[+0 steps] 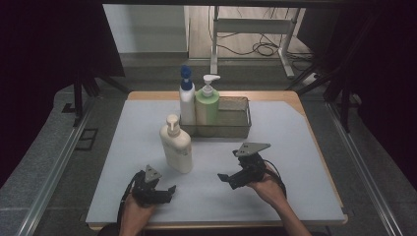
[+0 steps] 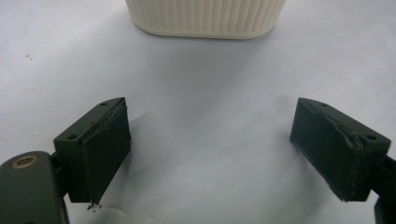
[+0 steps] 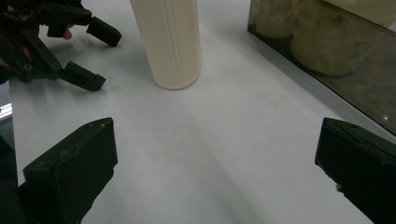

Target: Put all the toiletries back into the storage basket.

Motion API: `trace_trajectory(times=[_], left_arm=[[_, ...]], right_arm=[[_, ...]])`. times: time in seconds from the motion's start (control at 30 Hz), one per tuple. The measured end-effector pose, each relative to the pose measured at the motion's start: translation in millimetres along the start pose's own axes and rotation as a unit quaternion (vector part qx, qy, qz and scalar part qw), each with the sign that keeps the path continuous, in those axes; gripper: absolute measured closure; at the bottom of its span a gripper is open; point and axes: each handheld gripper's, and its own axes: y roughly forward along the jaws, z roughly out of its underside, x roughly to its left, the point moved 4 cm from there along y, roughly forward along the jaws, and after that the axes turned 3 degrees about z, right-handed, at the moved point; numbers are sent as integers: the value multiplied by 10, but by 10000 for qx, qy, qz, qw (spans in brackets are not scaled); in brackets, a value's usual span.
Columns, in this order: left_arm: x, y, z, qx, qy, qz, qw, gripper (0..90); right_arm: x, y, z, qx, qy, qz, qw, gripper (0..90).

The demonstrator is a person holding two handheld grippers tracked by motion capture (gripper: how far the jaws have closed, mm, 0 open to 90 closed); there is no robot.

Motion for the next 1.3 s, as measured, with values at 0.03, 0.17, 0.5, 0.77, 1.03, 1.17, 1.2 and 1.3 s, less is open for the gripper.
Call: trace_trajectory(times=[0.03,0.17,0.5,0.77,1.03,1.17,1.2,1.3], left_arm=[[-1,1,0,-6,-7,-5,10000,119],[-1,1,2,-7,-3,-10,10000,119],[-2,3,2,-17,-13,-8,10000,119],[0,1,3,-5,1,-6,10000,119],[-2,3,2,-21,-17,-8,10000,119],[-2,3,2,-20,-17,-8,10000,119],[-2,3,2,-18,-13,-7,10000,119],[-2,3,2,-21,-17,-6,10000,119]], right_arm=[[8,10,-20,1,-3,-16,10000,0],[48,51,-99,-10,-6,-48,10000,0],[140,170,-282,-1,-64,-80,9999,49],[190,287,-419,22,-146,-84,9999,49],[229,392,-572,0,-155,-120,9998,56],[254,451,-633,-4,-153,-168,9997,61],[261,465,-649,-13,-152,-190,9997,62],[284,504,-702,-43,-129,-227,9997,71]])
